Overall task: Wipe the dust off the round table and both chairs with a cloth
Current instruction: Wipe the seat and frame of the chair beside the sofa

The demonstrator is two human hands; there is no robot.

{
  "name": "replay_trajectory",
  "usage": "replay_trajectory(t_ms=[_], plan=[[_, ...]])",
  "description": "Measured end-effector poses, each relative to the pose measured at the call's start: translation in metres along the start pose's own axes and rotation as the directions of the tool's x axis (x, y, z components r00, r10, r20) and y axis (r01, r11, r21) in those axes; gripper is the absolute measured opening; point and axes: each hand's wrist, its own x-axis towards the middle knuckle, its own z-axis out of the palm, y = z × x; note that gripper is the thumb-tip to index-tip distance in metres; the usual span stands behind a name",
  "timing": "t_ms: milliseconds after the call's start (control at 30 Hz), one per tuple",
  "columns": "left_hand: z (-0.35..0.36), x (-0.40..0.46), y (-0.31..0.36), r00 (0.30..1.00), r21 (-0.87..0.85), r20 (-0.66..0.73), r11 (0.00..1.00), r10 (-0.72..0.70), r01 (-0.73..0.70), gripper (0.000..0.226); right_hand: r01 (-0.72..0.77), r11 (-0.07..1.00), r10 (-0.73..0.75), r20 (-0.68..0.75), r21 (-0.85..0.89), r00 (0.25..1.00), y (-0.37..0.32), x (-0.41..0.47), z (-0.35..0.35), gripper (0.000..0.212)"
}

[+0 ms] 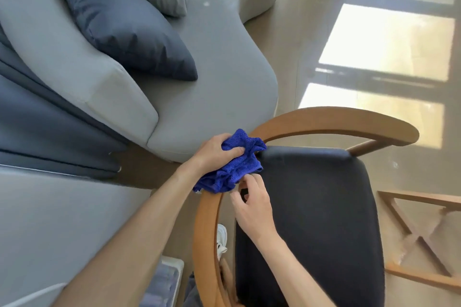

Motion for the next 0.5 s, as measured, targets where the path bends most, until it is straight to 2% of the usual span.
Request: replay_trajectory(t_ms=[200, 333, 500], plan=[[0.011, 0.054, 0.016, 0.996, 0.088, 0.070, 0.994, 0.056, -0.062, 0.010, -0.038, 0.999, 0.036, -0.114, -0.015, 0.993, 0.003, 0.040, -0.016, 0.012], [0.021, 0.085, 0.030, 0.988, 0.095, 0.107, 0.988, 0.110, -0.121, 0.022, -0.068, 0.997, 0.060, -0.183, -0.037, 0.981, 0.012, 0.062, -0.039, 0.018], [0.035, 0.121, 0.065, 0.970, 0.179, 0.172, 0.963, 0.173, -0.203, 0.013, -0.103, 0.993, 0.082, -0.275, -0.062, 0.958, 0.023, 0.089, -0.080, 0.021]])
